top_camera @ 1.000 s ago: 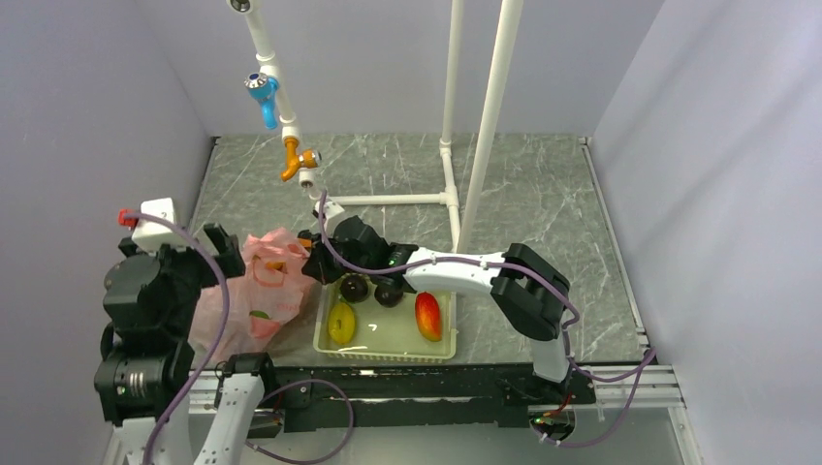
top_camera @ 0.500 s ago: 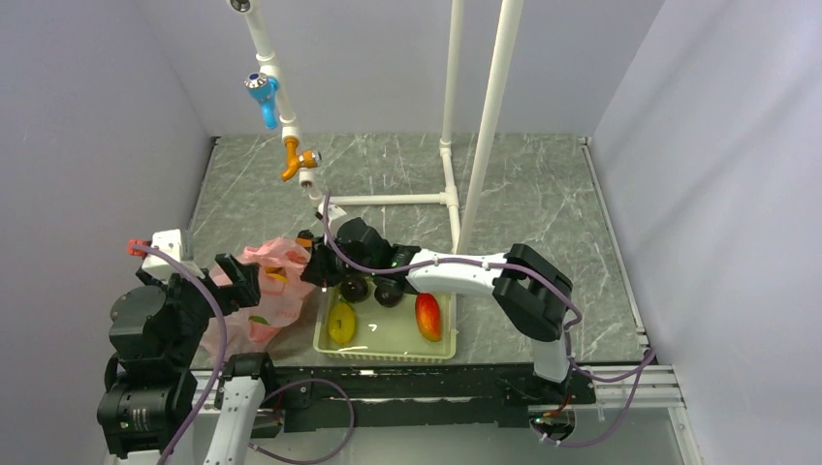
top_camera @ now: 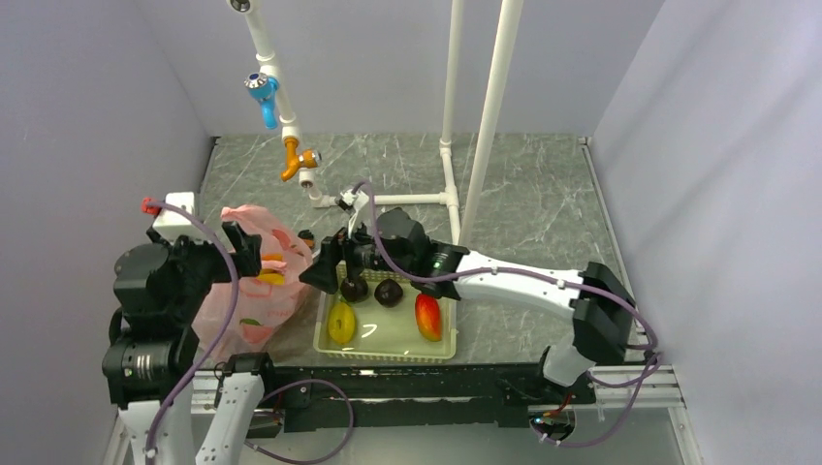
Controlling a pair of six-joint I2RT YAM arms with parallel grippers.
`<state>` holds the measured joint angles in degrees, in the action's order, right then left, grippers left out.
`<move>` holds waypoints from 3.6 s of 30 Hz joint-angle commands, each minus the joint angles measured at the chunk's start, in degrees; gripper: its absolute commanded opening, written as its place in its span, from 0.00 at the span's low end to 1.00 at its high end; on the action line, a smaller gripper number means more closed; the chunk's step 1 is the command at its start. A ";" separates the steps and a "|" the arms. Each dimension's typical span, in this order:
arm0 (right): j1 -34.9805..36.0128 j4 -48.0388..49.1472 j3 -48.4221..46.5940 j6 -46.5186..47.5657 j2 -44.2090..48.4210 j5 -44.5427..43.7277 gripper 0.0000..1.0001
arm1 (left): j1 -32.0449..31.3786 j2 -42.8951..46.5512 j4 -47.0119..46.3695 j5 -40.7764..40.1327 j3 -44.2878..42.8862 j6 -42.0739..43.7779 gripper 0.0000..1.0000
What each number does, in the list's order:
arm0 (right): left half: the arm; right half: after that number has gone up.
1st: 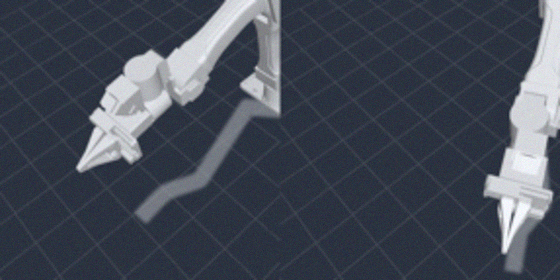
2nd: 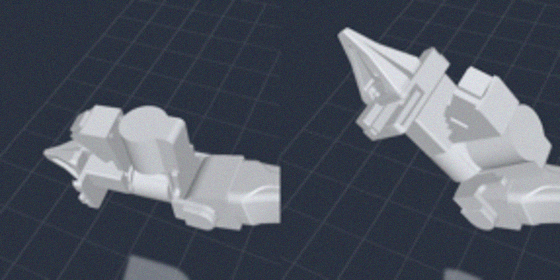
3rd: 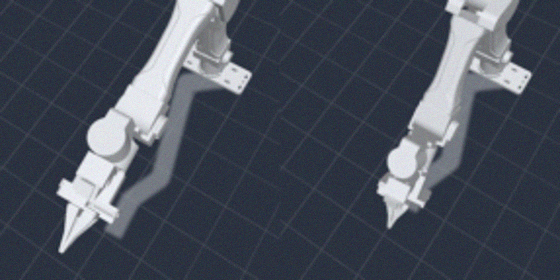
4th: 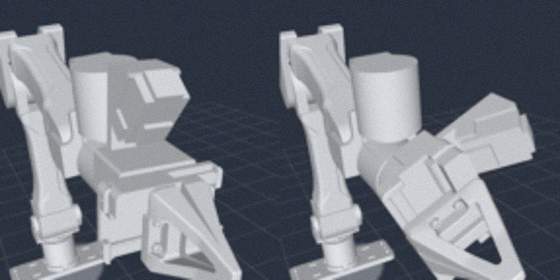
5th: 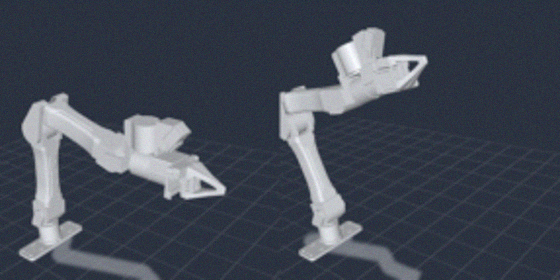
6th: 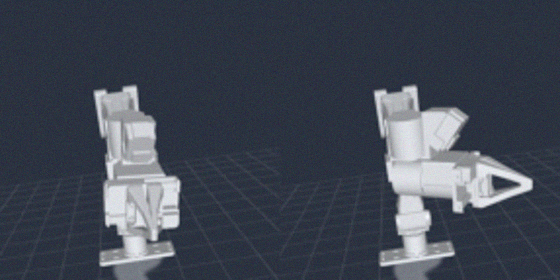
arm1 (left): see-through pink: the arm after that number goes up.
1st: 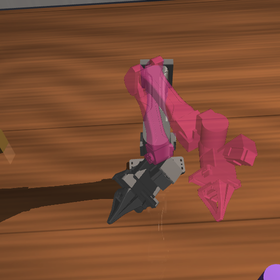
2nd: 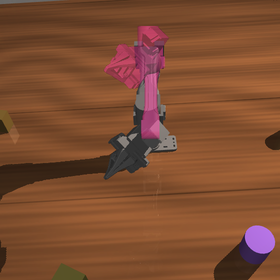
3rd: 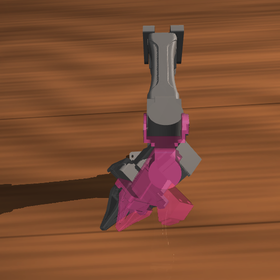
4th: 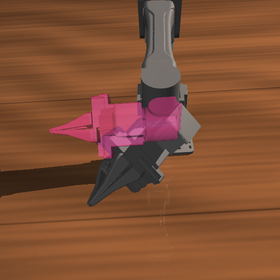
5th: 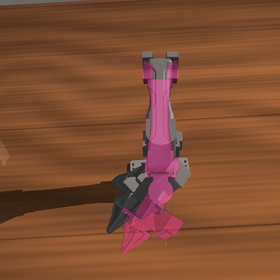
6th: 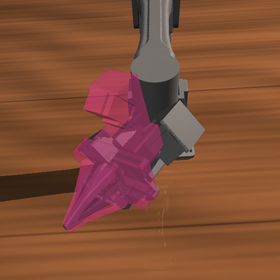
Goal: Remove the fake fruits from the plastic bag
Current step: Adjust the plastic bag at the center of the board.
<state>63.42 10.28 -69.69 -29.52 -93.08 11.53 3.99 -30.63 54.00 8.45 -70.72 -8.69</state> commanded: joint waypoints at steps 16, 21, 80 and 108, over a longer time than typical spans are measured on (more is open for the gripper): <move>6.39 19.09 -8.06 10.49 -8.61 -3.59 0.92 | 0.22 -8.63 -7.63 -3.85 -0.41 5.95 0.97; 6.31 22.38 -9.08 11.31 -9.46 0.70 0.85 | 0.23 -9.96 -9.79 -3.96 -0.75 7.57 0.82; 15.13 -18.25 -28.14 -14.35 -12.56 -39.60 0.99 | 0.20 -13.63 -11.86 2.60 -6.09 9.48 0.00; 4.54 -3.85 -17.51 -11.97 -10.26 -19.39 0.00 | -0.45 9.41 7.82 -2.32 8.40 -6.09 0.99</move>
<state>69.01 1.43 -84.71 -40.80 -105.43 -12.58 4.03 -24.60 63.55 2.57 -67.57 -14.52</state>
